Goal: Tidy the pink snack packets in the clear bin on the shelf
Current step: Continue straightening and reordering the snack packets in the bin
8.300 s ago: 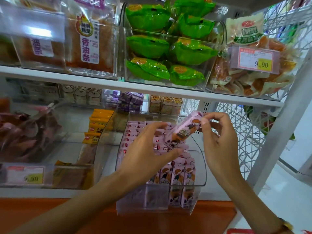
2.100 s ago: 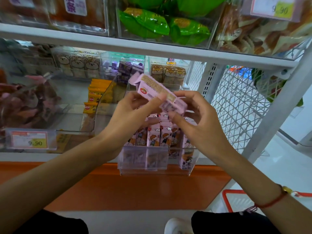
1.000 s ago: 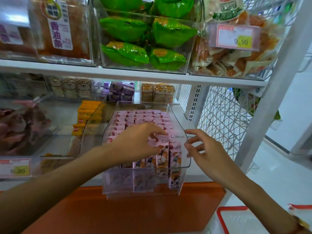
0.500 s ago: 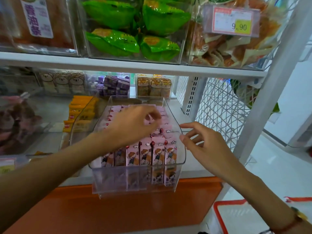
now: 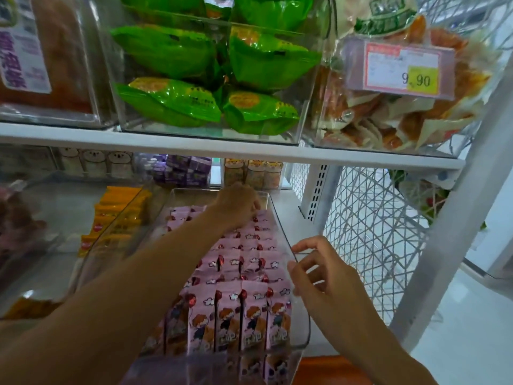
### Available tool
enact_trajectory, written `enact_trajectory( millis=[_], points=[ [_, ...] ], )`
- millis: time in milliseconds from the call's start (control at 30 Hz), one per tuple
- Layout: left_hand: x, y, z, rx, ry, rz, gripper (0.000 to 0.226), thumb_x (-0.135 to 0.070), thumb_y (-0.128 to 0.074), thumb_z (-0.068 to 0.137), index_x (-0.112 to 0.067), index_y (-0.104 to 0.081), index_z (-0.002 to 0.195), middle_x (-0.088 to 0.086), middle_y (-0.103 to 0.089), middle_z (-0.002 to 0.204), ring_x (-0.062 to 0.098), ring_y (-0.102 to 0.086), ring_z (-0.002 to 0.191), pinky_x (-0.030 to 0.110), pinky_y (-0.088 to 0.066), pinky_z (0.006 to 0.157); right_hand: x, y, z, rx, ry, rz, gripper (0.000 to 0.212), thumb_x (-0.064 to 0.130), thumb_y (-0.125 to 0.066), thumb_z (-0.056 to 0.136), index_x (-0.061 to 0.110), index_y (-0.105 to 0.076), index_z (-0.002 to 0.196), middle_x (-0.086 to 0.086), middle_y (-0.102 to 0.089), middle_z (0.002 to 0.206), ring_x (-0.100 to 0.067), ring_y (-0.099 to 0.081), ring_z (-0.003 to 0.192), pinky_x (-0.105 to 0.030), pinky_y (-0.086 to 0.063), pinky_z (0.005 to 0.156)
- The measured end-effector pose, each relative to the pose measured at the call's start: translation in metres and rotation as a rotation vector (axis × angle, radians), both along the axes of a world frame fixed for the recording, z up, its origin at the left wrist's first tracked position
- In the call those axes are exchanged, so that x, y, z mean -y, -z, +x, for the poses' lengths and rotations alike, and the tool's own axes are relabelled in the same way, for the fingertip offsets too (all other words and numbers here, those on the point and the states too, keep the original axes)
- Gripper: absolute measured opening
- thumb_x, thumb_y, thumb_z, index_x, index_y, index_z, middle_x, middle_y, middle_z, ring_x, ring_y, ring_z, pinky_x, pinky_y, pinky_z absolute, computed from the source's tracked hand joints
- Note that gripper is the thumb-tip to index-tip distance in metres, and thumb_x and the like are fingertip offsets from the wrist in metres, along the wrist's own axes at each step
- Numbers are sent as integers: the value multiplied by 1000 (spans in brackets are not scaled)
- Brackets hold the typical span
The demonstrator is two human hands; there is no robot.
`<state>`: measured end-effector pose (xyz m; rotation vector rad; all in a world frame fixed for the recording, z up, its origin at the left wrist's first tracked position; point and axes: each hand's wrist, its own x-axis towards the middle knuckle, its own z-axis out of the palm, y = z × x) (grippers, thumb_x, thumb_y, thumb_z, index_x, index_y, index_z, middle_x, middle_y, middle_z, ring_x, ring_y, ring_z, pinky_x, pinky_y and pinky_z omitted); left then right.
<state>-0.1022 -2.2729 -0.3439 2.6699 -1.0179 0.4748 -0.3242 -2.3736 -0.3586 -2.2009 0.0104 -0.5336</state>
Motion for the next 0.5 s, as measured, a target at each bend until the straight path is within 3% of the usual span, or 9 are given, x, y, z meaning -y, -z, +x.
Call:
enact_trajectory(
  millis=[133,200,300,367,433,500],
  points=[
    [2,-3,9,8,22,-9,14,-28,-70,85,-19,-72,96,0,-67,101,16,-58,101,27,-42,77,1,0,0,-19,-20,7,19,53,-45,83,43,-45,100,23,-61,84,-1,-65,71,-17,-50,62],
    [0,-5,10,-7,23,-103,15,-29,-68,86,-16,-71,94,0,-66,99,15,-58,98,29,-45,77,3,0,0,-22,-23,21,15,51,-47,84,45,-46,99,22,-62,84,-2,-65,71,-16,-48,59],
    [-2,-14,1,-7,3,-388,15,-21,-61,91,-9,-68,95,5,-67,98,14,-59,85,25,-46,72,2,-1,0,-19,-14,30,21,56,-48,82,44,-48,99,17,-64,82,-1,-65,71,-15,-46,58],
    [-3,-24,-11,-111,-11,-597,14,-19,-61,92,-7,-67,93,4,-64,95,14,-58,83,26,-48,72,1,-2,0,-21,13,20,34,64,-44,78,41,-50,103,15,-64,81,1,-64,74,-16,-47,63],
    [-7,-33,-28,-340,-8,-872,12,-17,-59,93,-6,-64,91,5,-64,91,18,-61,83,26,-52,70,0,-4,0,0,72,5,36,57,-46,82,35,-52,109,16,-61,88,2,-60,82,-21,-49,70],
    [-21,-39,-50,-398,-42,-1042,20,-17,-53,96,-1,-62,102,6,-66,96,21,-62,91,14,-47,65,-5,-10,-1,82,141,-28,31,46,-50,87,31,-53,113,16,-59,96,0,-56,91,-27,-49,77]
  ],
)
